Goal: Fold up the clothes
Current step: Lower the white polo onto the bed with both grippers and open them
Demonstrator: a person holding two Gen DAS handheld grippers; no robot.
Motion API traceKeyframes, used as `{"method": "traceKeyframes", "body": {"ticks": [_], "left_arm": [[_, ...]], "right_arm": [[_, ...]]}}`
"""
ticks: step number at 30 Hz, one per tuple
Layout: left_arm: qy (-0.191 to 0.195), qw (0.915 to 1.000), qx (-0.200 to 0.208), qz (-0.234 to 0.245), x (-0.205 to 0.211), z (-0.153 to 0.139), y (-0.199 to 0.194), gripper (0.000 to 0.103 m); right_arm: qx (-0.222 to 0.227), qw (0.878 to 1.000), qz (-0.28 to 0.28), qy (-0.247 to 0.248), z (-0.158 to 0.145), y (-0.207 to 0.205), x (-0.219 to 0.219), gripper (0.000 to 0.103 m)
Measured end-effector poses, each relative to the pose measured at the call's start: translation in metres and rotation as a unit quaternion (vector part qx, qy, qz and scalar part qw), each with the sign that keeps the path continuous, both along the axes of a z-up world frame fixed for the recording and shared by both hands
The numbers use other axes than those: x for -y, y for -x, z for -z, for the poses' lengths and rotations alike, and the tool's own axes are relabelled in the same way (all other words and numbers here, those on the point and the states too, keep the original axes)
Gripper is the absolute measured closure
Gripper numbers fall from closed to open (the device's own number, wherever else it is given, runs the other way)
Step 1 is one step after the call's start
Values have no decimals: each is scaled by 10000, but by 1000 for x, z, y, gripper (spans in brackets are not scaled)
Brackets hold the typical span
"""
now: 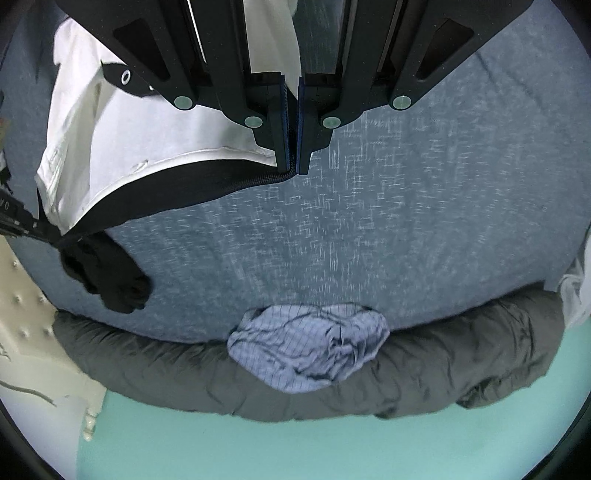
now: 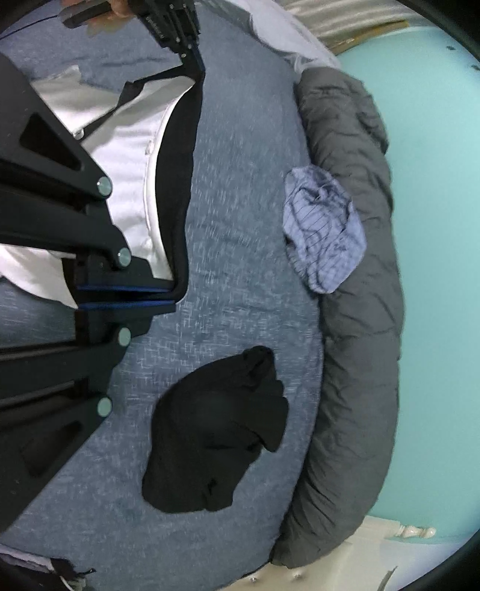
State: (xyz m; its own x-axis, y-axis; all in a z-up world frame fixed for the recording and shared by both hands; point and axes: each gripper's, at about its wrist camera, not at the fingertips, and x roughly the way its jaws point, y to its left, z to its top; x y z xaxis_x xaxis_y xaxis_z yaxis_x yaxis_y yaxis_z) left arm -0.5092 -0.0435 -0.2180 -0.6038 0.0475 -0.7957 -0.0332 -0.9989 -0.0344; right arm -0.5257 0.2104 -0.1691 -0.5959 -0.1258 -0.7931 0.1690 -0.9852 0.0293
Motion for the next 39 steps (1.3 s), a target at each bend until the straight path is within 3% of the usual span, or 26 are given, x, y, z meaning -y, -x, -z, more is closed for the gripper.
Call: {"method": "traceKeyframes", "body": {"ticks": [10, 17, 18, 20, 21, 22, 23, 25, 31, 36, 39], "left_arm": [[24, 9990, 439, -24, -1, 65, 34, 100], [-138, 9991, 401, -71, 2, 80, 34, 98], [-247, 9990, 374, -87, 4, 77, 32, 93], [-472, 9983, 316, -123, 10, 72, 29, 63], [-583, 9978, 288, -141, 13, 69, 27, 37], [-727, 9969, 223, -208, 18, 65, 24, 33], [-795, 9964, 130, -261, 22, 60, 20, 33], [-883, 9955, -1, -329, 30, 49, 11, 33], [-1110, 9928, -135, -422, 58, 32, -48, 33], [-1453, 9876, 181, -566, 87, 57, -116, 33], [-1363, 9886, 345, -533, 88, 70, -152, 33]], "right_arm": [[505, 9984, 38, -249, 86, 41, 11, 99], [672, 9977, 81, 53, 116, 44, 1, 97], [691, 9974, 71, 199, 116, 44, -1, 96], [728, 9961, 52, 491, 114, 43, -7, 88], [668, 9959, 44, 603, 110, 41, -10, 84], [566, 9960, 53, 691, 104, 38, -13, 67], [491, 9957, 74, 786, 99, 36, -17, 46], [293, 9943, 124, 1019, 86, 29, -25, 37], [-13, 9862, 272, 1632, 54, -4, -54, 37], [258, 9771, 457, 2062, 65, -56, -88, 37], [488, 9733, 362, 2215, 78, -92, -97, 37]]}}
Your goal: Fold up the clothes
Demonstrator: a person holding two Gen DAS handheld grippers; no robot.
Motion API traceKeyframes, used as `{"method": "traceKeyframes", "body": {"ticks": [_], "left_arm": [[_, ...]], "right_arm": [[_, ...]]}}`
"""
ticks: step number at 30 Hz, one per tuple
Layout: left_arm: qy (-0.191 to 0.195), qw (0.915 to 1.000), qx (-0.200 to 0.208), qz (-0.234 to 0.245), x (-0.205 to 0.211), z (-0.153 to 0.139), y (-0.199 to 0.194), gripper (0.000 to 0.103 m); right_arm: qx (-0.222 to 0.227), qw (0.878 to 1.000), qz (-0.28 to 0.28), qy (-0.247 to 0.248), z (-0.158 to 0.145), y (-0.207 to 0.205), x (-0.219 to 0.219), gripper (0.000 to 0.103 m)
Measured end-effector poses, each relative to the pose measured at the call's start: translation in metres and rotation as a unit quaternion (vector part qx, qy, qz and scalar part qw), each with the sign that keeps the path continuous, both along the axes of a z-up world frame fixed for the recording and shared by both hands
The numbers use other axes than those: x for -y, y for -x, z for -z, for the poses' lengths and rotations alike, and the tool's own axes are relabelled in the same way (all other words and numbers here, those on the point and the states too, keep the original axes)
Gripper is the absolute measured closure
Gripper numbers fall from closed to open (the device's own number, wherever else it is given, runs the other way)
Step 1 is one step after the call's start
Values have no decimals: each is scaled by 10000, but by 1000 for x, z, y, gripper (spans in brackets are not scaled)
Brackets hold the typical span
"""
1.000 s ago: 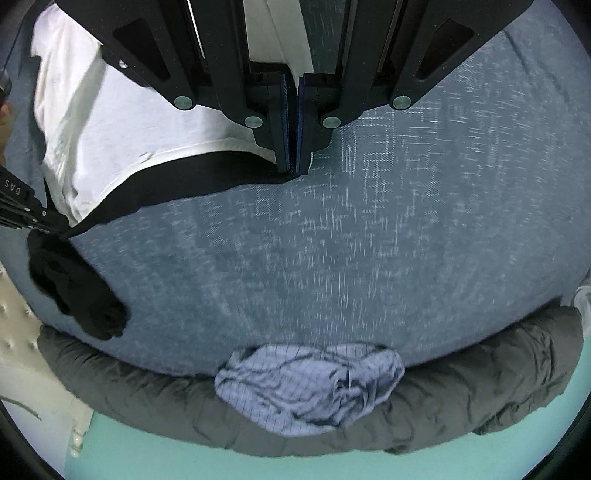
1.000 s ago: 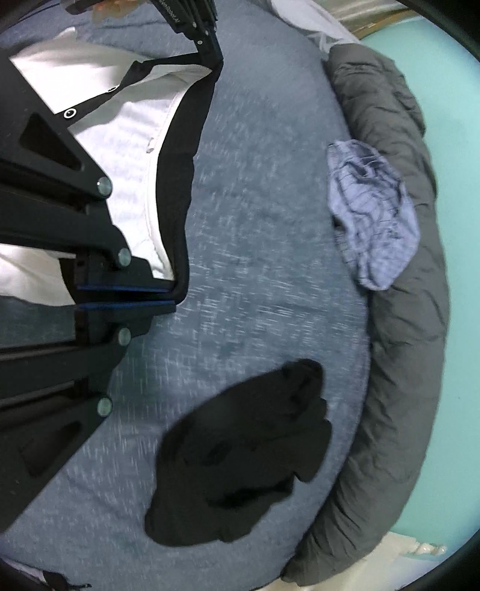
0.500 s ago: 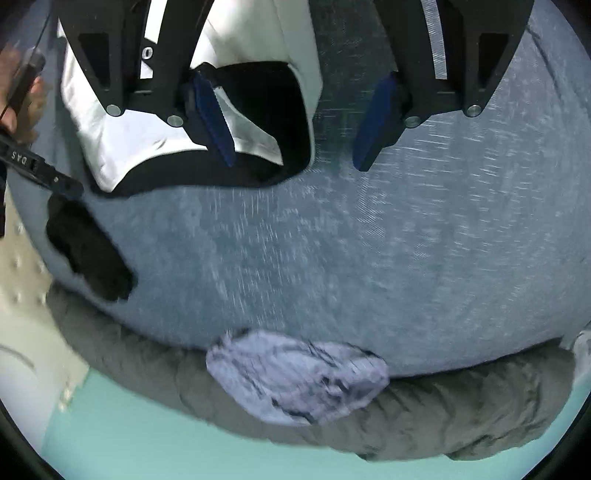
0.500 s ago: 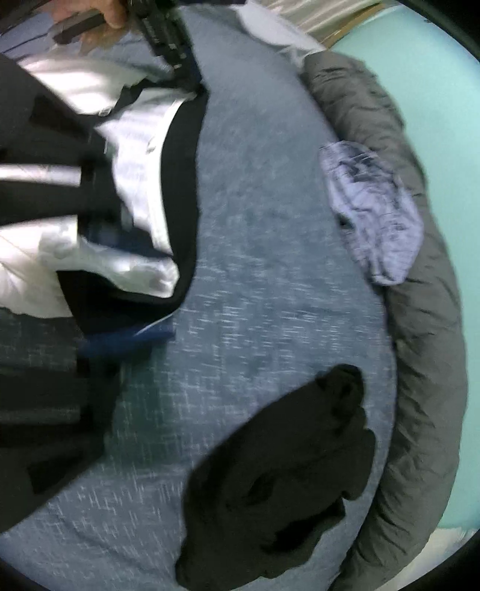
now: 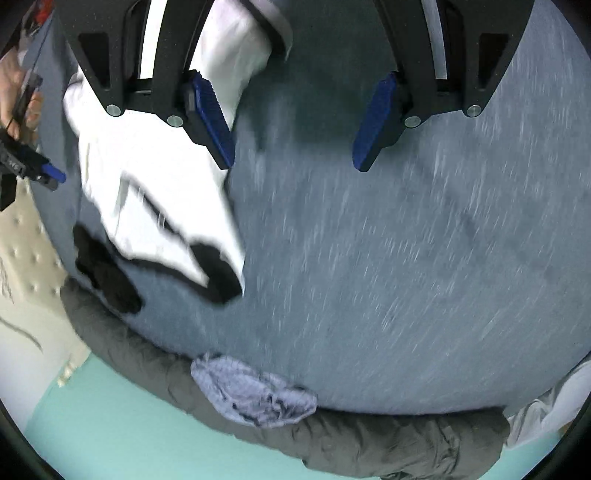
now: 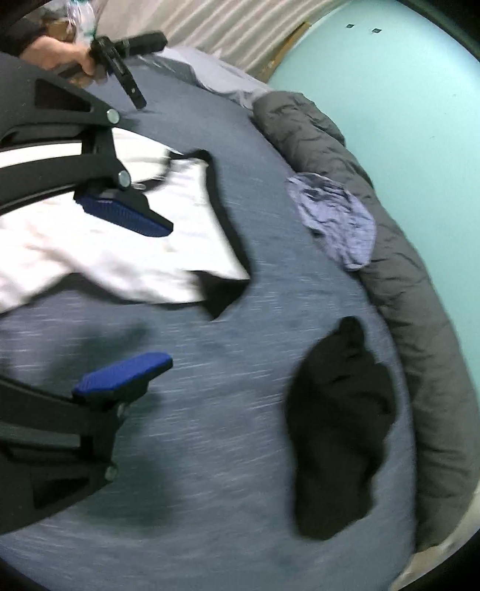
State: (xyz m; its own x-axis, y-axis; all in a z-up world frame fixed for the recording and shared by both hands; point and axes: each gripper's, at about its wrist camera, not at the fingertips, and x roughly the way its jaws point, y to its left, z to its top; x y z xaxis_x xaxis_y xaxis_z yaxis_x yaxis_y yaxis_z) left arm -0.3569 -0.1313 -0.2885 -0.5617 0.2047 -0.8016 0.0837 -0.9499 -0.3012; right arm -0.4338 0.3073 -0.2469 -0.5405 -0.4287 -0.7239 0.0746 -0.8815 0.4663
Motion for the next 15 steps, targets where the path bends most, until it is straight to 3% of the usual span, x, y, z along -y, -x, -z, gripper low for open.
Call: {"method": "traceKeyframes", "body": {"ticks": [6, 8, 15], "left_arm": [[-301, 9995, 59, 5, -7, 13, -46, 33], [-356, 9994, 48, 1, -9, 16, -54, 33], [-640, 9979, 77, -58, -20, 24, -61, 56]], "right_arm": [[282, 9975, -587, -271, 17, -73, 13, 37], [133, 9957, -754, -519, 15, -92, 22, 37], [-207, 9790, -1490, -1376, 13, -130, 74, 37]]}}
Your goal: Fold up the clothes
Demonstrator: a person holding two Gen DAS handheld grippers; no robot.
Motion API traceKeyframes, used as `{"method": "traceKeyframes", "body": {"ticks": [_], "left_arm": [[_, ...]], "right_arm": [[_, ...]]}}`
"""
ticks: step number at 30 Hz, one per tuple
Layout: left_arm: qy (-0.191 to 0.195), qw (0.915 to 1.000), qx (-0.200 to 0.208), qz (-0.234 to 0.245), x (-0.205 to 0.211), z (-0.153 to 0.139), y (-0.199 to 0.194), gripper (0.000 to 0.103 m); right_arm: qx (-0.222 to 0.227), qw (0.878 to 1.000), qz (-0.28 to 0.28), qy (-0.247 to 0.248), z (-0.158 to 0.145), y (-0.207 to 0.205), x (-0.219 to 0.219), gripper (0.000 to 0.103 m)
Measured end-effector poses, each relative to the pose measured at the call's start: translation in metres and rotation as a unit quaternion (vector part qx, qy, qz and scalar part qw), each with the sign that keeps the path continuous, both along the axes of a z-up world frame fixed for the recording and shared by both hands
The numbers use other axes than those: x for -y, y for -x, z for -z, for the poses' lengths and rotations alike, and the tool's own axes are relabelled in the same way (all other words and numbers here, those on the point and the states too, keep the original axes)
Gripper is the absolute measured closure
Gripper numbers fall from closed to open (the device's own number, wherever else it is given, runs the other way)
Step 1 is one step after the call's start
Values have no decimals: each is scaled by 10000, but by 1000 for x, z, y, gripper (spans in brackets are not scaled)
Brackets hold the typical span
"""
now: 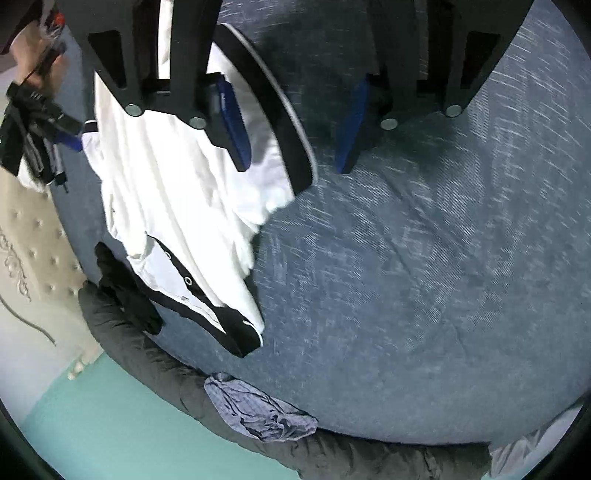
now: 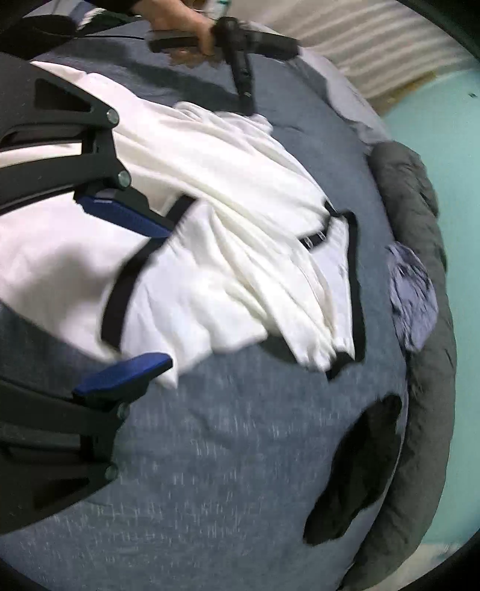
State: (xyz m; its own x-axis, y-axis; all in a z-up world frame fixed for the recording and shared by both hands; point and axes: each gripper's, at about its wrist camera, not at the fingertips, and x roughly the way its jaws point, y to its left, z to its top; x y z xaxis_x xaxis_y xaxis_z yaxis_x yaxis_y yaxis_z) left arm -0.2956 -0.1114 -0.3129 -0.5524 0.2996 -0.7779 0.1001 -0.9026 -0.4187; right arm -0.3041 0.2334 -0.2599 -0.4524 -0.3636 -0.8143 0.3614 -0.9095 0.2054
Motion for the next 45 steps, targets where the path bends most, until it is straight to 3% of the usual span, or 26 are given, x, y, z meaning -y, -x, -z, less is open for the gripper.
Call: {"method": "traceKeyframes", "body": {"ticks": [3, 6, 9, 11, 14, 20, 27, 35, 45], "left_arm": [[-70, 10000, 62, -30, -4, 6, -2, 72], [-143, 9999, 76, -42, -8, 9, -3, 85], [-117, 9999, 42, 36, -13, 9, -7, 97], [-68, 9999, -10, 86, -16, 8, -9, 98], [38, 9999, -128, 95, -16, 0, -12, 99], [134, 9990, -386, -156, 3, -26, -20, 100], [381, 9976, -405, -419, 39, -51, -14, 100], [706, 9947, -147, -730, 80, -55, 8, 100], [970, 9857, 299, -1343, 135, -36, 12, 100]], "right_arm": [[41, 9999, -80, -109, 8, 0, 19, 37], [65, 9976, -205, -661, 24, 0, 35, 43], [82, 9940, -223, -1072, 37, 2, 42, 69], [85, 9937, -171, -1109, 41, 2, 39, 88], [-24, 9960, 61, -887, 32, 3, 24, 97], [-302, 9968, 683, -301, -3, 10, -28, 98], [-145, 9861, 1599, 438, -26, 37, -109, 98], [271, 9595, 2563, 1140, -29, 61, -184, 98], [810, 9180, 3640, 1347, -8, 66, -247, 95]]}}
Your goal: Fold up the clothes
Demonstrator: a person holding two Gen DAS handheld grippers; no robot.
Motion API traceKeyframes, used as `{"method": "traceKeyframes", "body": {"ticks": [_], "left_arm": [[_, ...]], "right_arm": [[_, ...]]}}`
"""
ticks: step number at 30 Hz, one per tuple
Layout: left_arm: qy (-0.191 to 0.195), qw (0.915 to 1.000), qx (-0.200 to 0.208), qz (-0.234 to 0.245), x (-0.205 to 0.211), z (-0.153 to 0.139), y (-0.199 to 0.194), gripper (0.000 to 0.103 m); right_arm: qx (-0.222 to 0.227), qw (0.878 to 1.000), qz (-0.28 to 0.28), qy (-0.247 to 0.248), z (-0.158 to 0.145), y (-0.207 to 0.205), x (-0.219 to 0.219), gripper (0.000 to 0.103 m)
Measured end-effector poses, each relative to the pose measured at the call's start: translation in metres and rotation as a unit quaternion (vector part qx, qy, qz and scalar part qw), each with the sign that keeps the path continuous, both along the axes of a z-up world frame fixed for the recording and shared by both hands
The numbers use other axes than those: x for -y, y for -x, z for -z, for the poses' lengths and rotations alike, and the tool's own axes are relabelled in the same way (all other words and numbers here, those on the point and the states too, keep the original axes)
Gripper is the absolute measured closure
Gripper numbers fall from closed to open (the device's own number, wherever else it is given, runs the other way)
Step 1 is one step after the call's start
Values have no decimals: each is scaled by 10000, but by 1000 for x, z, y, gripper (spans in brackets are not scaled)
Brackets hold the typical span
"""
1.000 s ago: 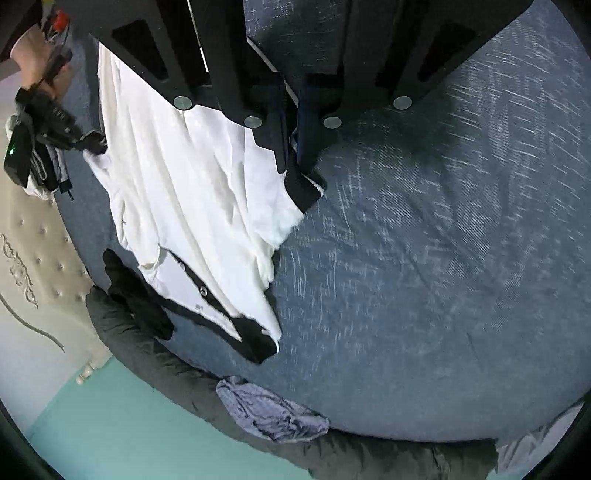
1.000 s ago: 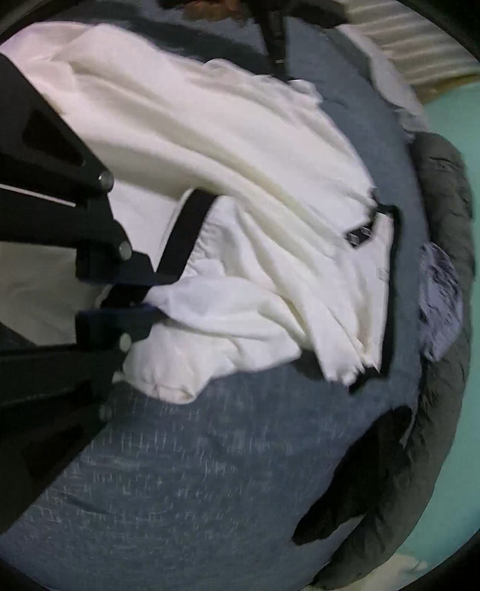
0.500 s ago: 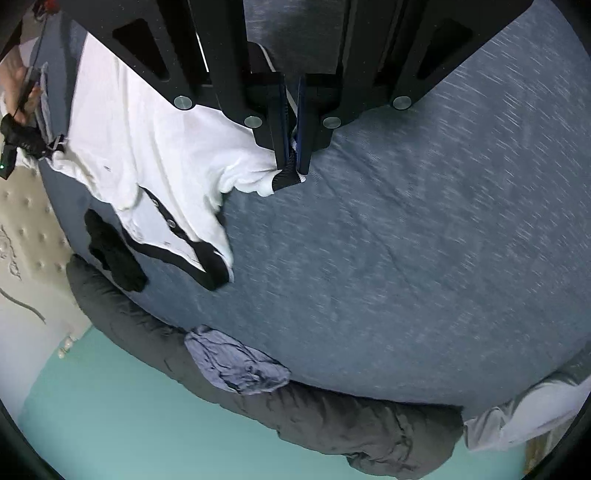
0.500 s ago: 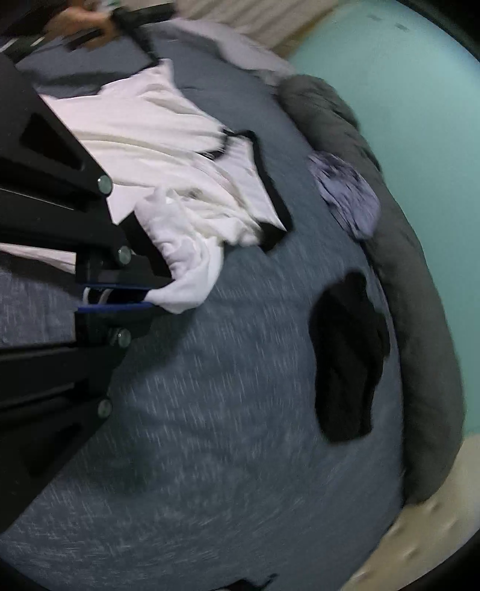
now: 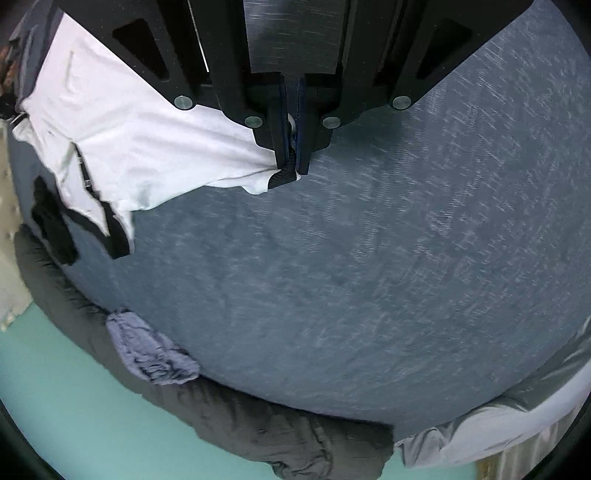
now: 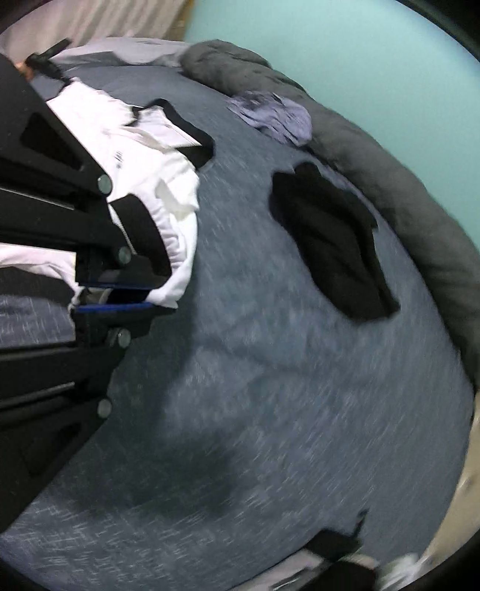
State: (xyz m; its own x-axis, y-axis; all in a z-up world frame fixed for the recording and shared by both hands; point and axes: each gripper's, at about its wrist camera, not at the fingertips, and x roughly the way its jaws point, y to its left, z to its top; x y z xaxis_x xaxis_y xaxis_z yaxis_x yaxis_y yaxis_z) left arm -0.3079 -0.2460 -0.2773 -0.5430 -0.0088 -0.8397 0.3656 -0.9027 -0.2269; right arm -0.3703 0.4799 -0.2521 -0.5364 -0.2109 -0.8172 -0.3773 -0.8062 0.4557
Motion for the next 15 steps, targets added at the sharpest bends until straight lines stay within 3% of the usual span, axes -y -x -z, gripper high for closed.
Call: {"method": "traceKeyframes", "body": {"ticks": [3, 5, 6, 8, 11, 13, 15], "left_arm": [[-237, 9997, 24, 114, 2, 8, 0, 99], [-363, 9992, -30, 132, 5, 9, 0, 98], [-433, 9989, -34, 147, 6, 10, -1, 98], [-435, 9989, 21, 198, 3, 12, -1, 98], [-433, 9988, 73, 232, 0, 13, -1, 89], [-433, 9989, 50, 196, -1, 13, -4, 70], [-403, 9991, 38, 159, 0, 12, -5, 65]], "right_arm": [[39, 9997, 127, -209, 2, -1, -7, 86], [-80, 9990, 2, -446, -5, -4, -7, 70], [-162, 9984, -92, -529, -8, -5, -6, 67], [-309, 9973, -333, -580, -12, -5, -1, 48], [-296, 9938, -782, -737, -10, 2, 18, 45], [-272, 9901, -1080, -860, -8, 6, 32, 43], [-259, 9894, -1149, -853, -3, 11, 39, 42]]}}
